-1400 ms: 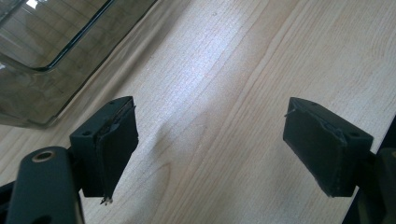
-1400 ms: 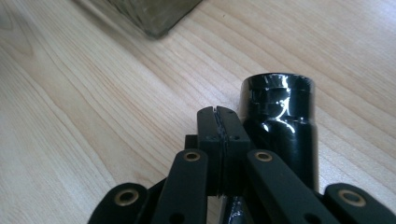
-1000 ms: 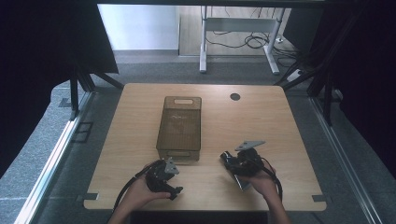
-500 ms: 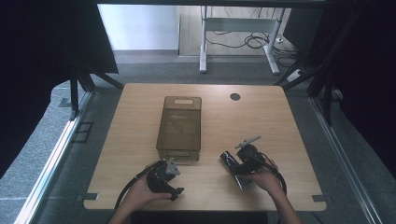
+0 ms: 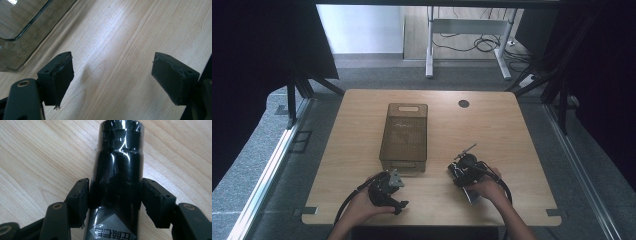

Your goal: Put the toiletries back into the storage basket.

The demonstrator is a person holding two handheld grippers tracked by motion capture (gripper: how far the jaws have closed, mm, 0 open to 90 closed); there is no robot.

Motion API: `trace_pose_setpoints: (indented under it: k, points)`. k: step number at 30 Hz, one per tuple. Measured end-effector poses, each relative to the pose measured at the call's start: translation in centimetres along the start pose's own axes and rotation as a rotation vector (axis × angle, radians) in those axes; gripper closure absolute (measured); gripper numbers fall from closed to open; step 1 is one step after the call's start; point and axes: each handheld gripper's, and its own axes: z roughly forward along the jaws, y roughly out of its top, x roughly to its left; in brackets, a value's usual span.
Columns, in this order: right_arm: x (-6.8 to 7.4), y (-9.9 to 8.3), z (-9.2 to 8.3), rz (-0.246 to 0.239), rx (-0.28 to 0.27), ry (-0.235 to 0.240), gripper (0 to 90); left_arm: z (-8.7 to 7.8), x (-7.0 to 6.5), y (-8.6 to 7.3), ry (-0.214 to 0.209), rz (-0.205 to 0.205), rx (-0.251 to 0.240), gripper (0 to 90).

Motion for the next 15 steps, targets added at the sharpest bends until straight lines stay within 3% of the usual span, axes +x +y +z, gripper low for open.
trace_pose_setpoints:
  k: [15]
  points:
    - [0.06, 0.40, 0.32, -0.027, 0.033, 0.001, 44.4, 0.49, -0.31, 0.09, -0.008, 0.009, 0.013, 18.1]
